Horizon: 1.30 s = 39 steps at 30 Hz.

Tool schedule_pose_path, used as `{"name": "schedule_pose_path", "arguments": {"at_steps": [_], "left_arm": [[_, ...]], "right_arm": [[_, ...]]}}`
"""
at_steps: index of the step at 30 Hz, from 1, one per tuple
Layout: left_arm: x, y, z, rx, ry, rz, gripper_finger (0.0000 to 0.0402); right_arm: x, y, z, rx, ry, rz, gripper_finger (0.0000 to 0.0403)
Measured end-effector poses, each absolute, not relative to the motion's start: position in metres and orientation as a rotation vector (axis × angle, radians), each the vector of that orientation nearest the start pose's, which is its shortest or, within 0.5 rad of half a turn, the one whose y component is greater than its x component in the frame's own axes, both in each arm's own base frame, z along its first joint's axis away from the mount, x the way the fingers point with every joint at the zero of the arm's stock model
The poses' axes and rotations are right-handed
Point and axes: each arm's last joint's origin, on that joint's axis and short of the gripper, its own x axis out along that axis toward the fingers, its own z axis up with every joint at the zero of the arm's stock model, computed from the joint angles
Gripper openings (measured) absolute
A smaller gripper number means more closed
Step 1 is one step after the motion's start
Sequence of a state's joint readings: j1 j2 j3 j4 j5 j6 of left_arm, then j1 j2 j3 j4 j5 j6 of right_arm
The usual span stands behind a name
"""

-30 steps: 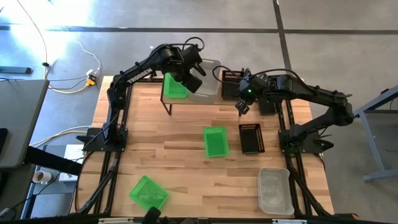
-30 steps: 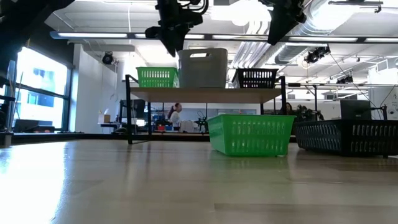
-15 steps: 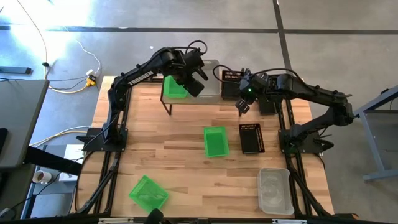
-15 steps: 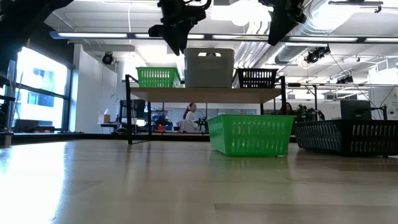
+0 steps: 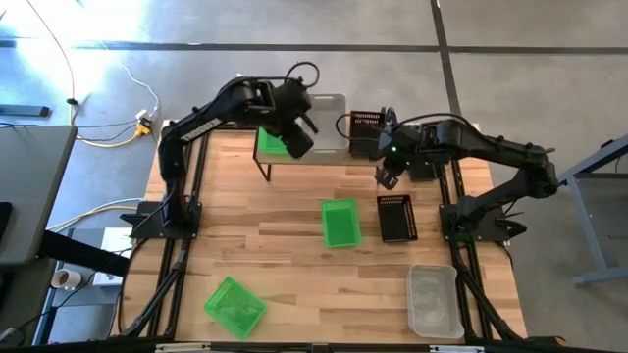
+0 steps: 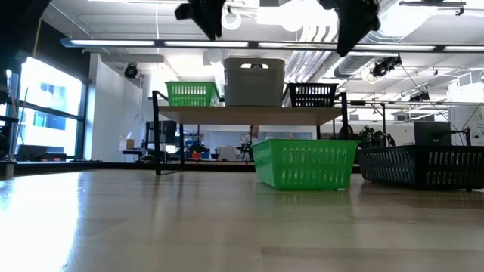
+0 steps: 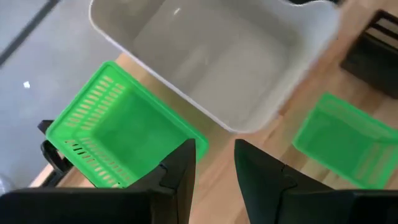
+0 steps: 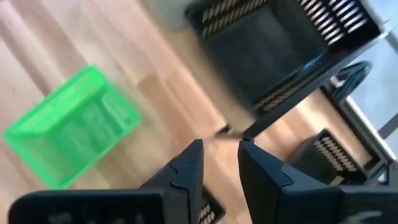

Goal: Stack baskets on shelf by color
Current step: Stack the left gray bin on the gray bin on the shelf, then stack the bottom black bin on the black bin on the shelf

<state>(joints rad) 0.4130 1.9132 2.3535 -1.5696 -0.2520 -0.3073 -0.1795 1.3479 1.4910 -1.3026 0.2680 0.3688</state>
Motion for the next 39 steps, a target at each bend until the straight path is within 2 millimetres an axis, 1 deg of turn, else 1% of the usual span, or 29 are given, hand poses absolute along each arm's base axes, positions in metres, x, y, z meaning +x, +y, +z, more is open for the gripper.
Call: {"name": "schedule_pose_path", "arguments": {"at_steps": [2,5,9,13,18,22,24,28,31,34,39], "left_arm": [[0.314,0.132,0.428,-0.325,1.043,0.742,0.0103],[0.319,0.111,0.425,-0.283,1.066,0.693,0.0103],[0.323,0.087,0.413,-0.256,1.125,0.64,0.01],[0.321,0.065,0.396,-0.252,1.182,0.617,0.0086],[0.308,0.04,0.384,-0.288,1.155,0.587,0.007],[0.294,0.022,0.377,-0.334,1.107,0.566,0.0063],[0.284,0.014,0.374,-0.349,1.11,0.566,0.0063],[0.27,-0.003,0.372,-0.382,1.097,0.553,0.0063],[0.262,-0.015,0.374,-0.399,1.082,0.533,0.0063],[0.257,-0.028,0.376,-0.408,1.061,0.498,0.0063],[0.251,-0.046,0.373,-0.436,1.087,0.443,0.0063]], "right_arm": [[0.227,-0.042,0.366,0.285,1.11,-0.578,0.0087],[0.226,-0.03,0.365,0.285,1.143,-0.54,0.0087],[0.225,-0.012,0.364,0.312,1.175,-0.483,0.0087],[0.225,0.007,0.364,0.33,1.181,-0.458,0.0087],[0.223,0.029,0.364,0.354,1.175,-0.433,0.0087],[0.22,0.046,0.363,0.368,1.175,-0.411,0.0087],[0.217,0.053,0.363,0.373,1.179,-0.401,0.0087],[0.213,0.067,0.363,0.385,1.186,-0.376,0.0087],[0.21,0.075,0.363,0.395,1.189,-0.38,0.0087],[0.206,0.082,0.362,0.415,1.195,-0.384,0.0087],[0.199,0.093,0.362,0.434,1.224,-0.378,0.0092]]}}
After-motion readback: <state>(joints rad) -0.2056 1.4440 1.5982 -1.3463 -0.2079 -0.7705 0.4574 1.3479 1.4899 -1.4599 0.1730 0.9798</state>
